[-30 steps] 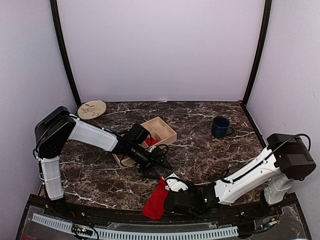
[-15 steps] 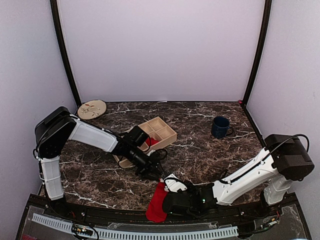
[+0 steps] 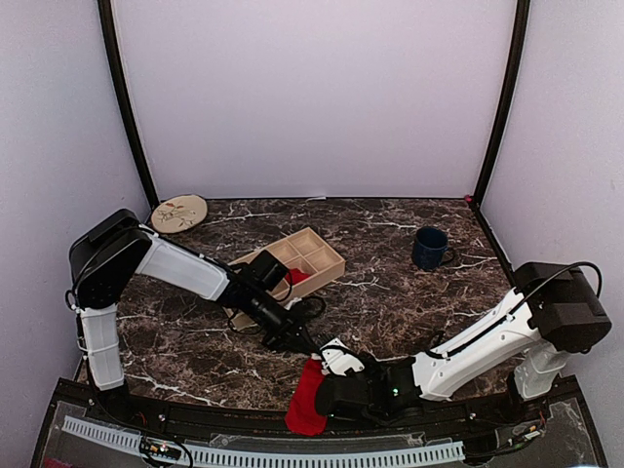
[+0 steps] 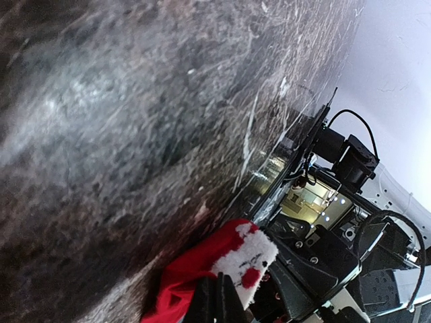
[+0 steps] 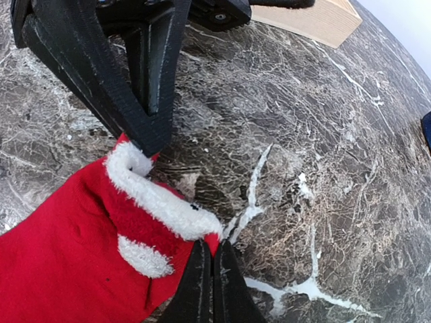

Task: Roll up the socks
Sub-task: Roll the sock at the center of the board.

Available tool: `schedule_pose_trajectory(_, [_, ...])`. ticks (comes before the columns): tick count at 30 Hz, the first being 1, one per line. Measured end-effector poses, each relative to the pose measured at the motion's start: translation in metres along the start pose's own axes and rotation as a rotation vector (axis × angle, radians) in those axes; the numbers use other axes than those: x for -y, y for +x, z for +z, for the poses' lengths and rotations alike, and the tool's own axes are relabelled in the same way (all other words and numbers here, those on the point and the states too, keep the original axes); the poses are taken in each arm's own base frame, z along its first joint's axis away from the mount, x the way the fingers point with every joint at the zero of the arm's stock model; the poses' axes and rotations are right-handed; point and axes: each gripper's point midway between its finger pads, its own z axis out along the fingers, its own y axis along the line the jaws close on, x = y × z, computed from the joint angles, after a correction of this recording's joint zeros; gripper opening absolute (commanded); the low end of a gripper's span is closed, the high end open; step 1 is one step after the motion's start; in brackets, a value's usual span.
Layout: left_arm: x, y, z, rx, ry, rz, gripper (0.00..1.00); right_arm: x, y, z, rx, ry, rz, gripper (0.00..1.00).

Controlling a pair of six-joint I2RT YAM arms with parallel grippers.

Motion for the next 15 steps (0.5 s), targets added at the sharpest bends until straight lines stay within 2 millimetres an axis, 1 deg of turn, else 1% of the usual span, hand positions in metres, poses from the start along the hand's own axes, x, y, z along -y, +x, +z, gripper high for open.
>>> schedule_pose_trajectory(8, [-0.010,-0.010,0.000,0.078,-0.024,0.059,0.00,0.002,0.005,0.002,-0.015,0.018,0.020,0.00])
schedule_pose_trajectory(13, [0.000,-0.023,-0.008,0.168,-0.038,0.159,0.00,0.004,0.007,0.001,-0.019,0.026,0.033,0.00])
schedule_pose_trajectory(15, [0.005,-0.028,-0.012,0.201,-0.037,0.199,0.00,0.004,0.007,0.001,-0.019,0.028,0.039,0.02])
